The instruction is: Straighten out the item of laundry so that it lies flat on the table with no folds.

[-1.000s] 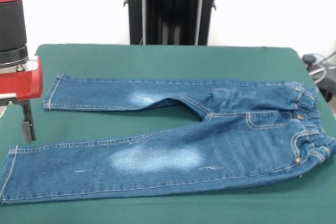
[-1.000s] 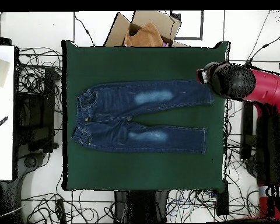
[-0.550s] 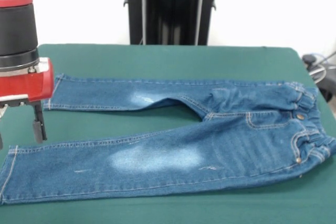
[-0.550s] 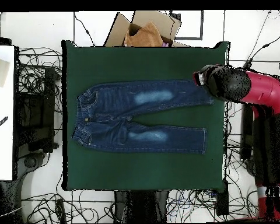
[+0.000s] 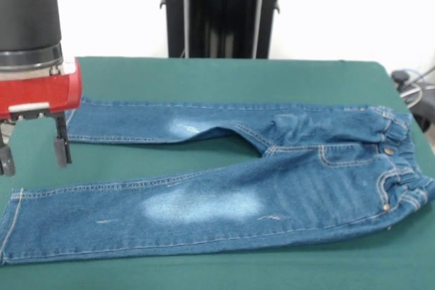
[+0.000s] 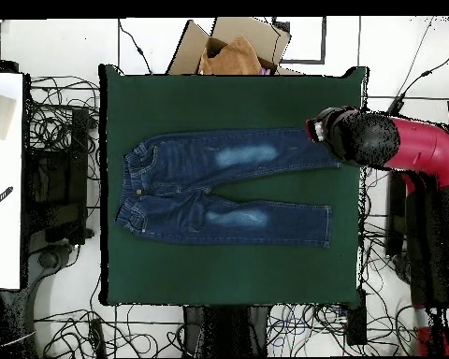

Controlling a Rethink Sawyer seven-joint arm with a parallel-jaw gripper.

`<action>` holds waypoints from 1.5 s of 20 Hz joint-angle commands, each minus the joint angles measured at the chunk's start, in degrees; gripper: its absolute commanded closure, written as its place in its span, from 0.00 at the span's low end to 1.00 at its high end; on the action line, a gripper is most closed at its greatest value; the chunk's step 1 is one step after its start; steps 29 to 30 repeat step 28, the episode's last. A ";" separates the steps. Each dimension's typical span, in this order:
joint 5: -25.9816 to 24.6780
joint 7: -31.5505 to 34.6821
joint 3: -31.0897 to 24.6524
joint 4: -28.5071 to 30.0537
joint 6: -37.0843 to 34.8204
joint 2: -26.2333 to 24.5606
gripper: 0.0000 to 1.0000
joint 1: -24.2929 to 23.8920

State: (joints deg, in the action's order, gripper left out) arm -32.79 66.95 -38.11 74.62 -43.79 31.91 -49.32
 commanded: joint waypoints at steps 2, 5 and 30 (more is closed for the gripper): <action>3.14 8.12 3.86 4.28 -2.14 4.01 0.00 2.45; 3.54 7.52 4.18 3.47 -3.21 4.39 0.00 2.88; 9.22 8.67 7.42 6.10 -5.15 9.32 0.00 4.18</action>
